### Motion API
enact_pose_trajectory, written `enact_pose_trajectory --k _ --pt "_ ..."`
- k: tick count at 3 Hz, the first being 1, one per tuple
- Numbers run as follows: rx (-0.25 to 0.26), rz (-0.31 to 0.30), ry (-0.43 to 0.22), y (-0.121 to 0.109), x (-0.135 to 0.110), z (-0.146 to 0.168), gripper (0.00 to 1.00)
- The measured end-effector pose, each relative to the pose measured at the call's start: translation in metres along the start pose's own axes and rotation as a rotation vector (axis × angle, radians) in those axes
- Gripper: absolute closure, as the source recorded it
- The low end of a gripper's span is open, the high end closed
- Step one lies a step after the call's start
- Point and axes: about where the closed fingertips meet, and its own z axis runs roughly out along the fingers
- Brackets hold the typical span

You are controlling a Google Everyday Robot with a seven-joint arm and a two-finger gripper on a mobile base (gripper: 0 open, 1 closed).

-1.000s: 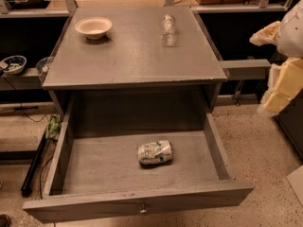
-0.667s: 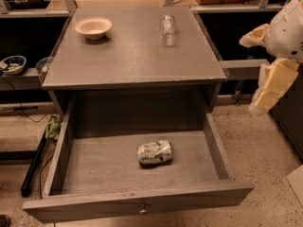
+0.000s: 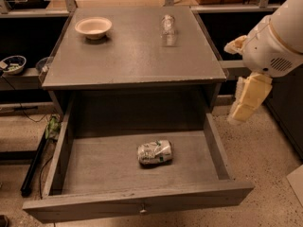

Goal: Pick 7up can from top drawer and place on counter

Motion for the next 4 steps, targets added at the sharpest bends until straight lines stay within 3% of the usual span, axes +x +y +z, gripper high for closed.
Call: enact_pose_trajectory --k 2,3,4 --pt "0.011 -0.007 -0.03 -0.01 -0.006 0.004 0.0" --pt "-0.019 -0.046 -0.068 -0.036 -0.039 0.044 0.0" --pt "-0.019 -0.046 -0.068 -0.036 -0.039 0.044 0.0"
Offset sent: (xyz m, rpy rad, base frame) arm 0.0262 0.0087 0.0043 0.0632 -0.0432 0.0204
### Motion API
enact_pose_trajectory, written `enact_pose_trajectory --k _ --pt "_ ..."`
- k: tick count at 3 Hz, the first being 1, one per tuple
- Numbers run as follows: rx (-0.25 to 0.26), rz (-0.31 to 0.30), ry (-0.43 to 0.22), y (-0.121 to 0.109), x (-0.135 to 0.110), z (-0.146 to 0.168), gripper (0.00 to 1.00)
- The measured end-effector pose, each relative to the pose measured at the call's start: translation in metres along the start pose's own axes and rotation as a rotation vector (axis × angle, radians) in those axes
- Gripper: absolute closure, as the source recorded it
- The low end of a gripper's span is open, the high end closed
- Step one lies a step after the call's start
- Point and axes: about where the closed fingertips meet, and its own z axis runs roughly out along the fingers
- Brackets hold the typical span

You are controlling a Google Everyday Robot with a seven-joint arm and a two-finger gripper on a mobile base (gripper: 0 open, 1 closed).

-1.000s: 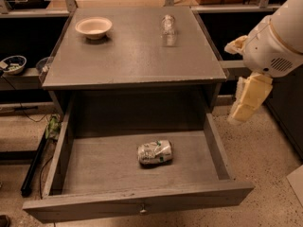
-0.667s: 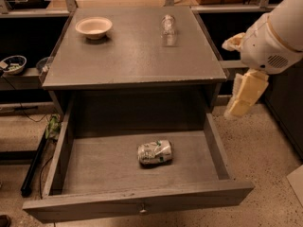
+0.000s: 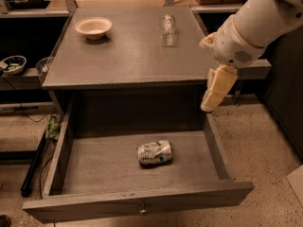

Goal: Pick 7up can from top drawer and place on counter

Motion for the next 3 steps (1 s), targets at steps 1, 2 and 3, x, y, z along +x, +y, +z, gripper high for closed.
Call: enact_pose_trajectory --k 1,2,3 --pt "-0.013 0.003 0.003 0.015 0.0 0.013 0.0" --pt "-0.071 0.023 -0.012 0.057 0.007 0.046 0.0" --pt "-0.063 0.031 -0.013 0.058 0.006 0.05 0.0"
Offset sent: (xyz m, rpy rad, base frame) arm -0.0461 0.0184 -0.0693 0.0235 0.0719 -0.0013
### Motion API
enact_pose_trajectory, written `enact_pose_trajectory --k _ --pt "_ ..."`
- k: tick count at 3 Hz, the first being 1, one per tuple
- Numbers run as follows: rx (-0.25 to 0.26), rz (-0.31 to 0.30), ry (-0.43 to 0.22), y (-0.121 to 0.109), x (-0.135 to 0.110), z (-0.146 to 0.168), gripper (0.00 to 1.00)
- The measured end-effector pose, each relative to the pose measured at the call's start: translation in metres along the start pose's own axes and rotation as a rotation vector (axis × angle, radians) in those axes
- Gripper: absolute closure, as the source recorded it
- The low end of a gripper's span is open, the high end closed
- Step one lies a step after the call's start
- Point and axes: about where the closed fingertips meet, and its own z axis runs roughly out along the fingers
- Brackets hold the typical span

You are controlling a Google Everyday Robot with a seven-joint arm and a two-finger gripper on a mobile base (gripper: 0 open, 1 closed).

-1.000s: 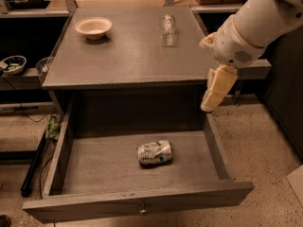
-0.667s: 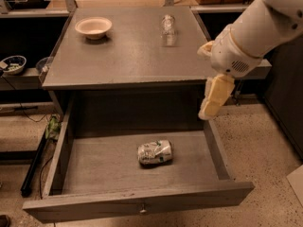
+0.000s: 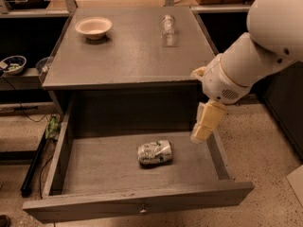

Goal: Pick 7up can from top drawer and place on counter

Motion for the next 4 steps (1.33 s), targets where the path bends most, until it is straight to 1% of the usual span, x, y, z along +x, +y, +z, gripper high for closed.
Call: enact_pose_trajectory --k 1,2,4 --pt "-0.002 0.015 0.042 -0.002 0.005 0.026 0.0" --pt "0.002 0.046 0.085 -0.012 0.016 0.066 0.0" --pt "0.018 0.064 0.072 -0.009 0.019 0.073 0.0"
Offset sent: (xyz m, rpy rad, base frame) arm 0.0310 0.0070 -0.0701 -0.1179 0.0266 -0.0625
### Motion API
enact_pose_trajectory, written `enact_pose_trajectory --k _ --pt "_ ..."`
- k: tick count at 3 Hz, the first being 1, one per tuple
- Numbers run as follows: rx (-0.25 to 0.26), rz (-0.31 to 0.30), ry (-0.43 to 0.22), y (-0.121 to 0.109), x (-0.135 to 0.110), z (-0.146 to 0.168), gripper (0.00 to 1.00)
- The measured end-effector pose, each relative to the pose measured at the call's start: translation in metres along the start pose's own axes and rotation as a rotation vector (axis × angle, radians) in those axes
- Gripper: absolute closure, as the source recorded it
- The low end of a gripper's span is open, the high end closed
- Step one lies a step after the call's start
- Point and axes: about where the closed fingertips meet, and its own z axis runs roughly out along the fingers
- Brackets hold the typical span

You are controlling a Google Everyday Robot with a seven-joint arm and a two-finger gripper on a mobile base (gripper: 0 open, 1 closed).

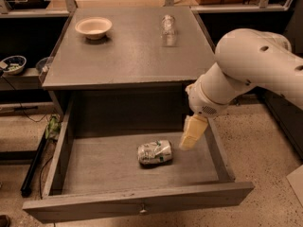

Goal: Pick 7up can from top drawer and place on counter

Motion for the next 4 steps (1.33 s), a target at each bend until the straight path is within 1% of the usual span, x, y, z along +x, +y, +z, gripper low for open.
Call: enact_pose_trajectory --k 1,2,4 --pt "-0.015 0.022 -0.056 0.004 -0.003 0.037 0.0" --pt "-0.01 0.011 -0.058 0.006 -0.006 0.04 0.0" --pt "0.039 -0.095 -0.075 0.02 -0.04 0.06 0.0"
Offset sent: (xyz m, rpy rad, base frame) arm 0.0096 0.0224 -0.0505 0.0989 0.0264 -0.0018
